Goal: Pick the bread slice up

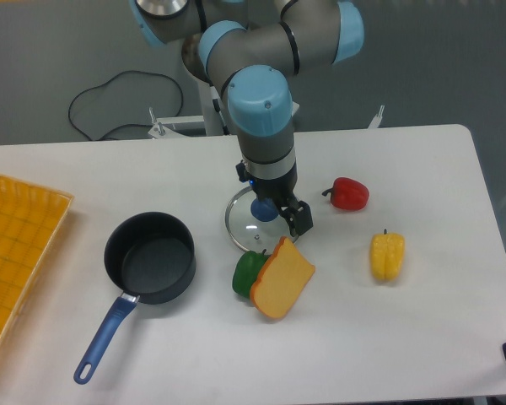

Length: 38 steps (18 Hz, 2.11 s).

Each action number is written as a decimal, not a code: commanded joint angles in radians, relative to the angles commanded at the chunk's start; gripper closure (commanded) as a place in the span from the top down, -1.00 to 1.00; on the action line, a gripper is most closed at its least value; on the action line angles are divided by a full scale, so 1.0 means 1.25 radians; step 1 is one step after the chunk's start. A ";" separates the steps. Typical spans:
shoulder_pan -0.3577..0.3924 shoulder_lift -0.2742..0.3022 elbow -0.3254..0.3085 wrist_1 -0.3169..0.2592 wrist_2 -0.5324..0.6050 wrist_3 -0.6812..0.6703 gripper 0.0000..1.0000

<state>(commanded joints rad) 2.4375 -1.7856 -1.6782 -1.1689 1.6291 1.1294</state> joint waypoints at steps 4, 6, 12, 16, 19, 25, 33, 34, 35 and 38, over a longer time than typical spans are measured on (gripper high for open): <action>-0.009 -0.006 -0.007 0.033 0.002 -0.039 1.00; -0.009 -0.010 -0.007 0.044 0.002 -0.095 1.00; -0.024 -0.056 0.043 0.101 0.013 -0.166 1.00; -0.027 -0.072 0.040 0.102 0.011 -0.168 1.00; -0.027 -0.088 0.042 0.103 0.012 -0.167 1.00; -0.022 -0.125 0.045 0.104 0.018 -0.173 1.00; -0.018 -0.168 0.054 0.107 0.027 -0.172 1.00; -0.018 -0.168 0.053 0.107 0.034 -0.172 1.00; -0.018 -0.169 0.053 0.106 0.038 -0.173 1.00; -0.018 -0.169 0.049 0.106 0.038 -0.176 1.00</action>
<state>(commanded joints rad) 2.4145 -1.9972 -1.6168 -1.0370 1.6766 0.9097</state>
